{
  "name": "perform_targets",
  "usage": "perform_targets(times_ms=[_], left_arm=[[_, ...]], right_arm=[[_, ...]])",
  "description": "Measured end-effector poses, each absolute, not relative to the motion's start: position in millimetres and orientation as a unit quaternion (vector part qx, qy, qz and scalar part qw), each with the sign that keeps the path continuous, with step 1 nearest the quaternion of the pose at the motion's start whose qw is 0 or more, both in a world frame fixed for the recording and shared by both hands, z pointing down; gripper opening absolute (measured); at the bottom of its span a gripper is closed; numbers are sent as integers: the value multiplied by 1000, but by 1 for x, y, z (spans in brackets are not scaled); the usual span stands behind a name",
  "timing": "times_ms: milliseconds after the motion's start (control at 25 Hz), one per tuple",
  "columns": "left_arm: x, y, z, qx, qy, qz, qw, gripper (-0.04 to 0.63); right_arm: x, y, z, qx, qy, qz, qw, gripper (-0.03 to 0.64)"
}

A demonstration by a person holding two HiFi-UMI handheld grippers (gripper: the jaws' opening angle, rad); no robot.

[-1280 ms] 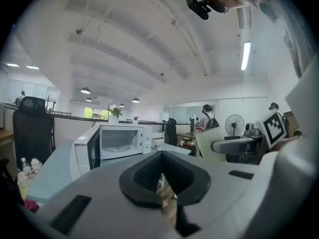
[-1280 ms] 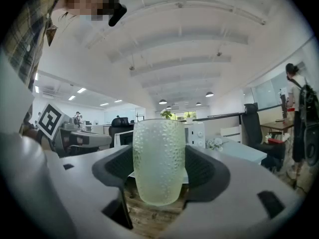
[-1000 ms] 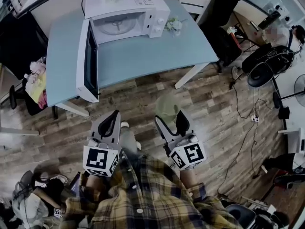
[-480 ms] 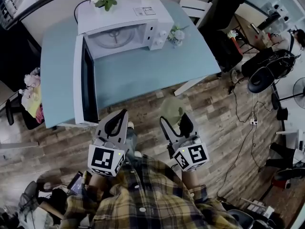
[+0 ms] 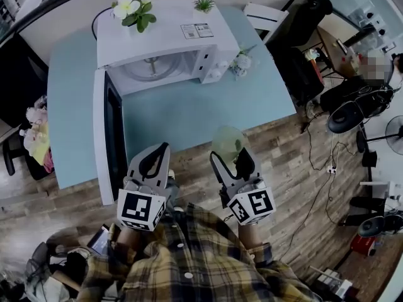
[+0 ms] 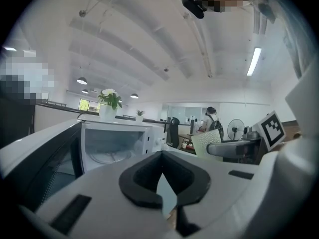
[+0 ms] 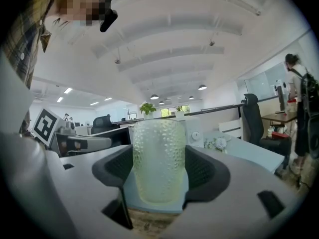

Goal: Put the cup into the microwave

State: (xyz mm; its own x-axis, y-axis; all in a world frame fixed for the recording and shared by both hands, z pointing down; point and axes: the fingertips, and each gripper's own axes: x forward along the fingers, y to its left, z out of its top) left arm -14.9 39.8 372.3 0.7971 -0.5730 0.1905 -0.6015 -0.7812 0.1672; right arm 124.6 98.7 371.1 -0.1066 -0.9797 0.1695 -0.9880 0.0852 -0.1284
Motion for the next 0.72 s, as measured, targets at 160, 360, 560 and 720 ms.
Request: perform_targets(times_ms=[160, 360, 560, 720], left_arm=[[-17, 21, 377, 939, -319, 63, 114, -9], [-19, 11, 379, 939, -316, 59, 119, -9], [-16, 4, 380, 942, -309, 52, 120, -9], [-14, 0, 381, 941, -307, 57, 128, -9]], right_arm=[[122, 76, 377, 662, -741, 109, 24, 327], [115, 53, 376, 659, -744, 106, 22, 327], [111, 41, 380, 657, -745, 110, 25, 327], [111, 30, 383, 652, -749, 115, 27, 325]])
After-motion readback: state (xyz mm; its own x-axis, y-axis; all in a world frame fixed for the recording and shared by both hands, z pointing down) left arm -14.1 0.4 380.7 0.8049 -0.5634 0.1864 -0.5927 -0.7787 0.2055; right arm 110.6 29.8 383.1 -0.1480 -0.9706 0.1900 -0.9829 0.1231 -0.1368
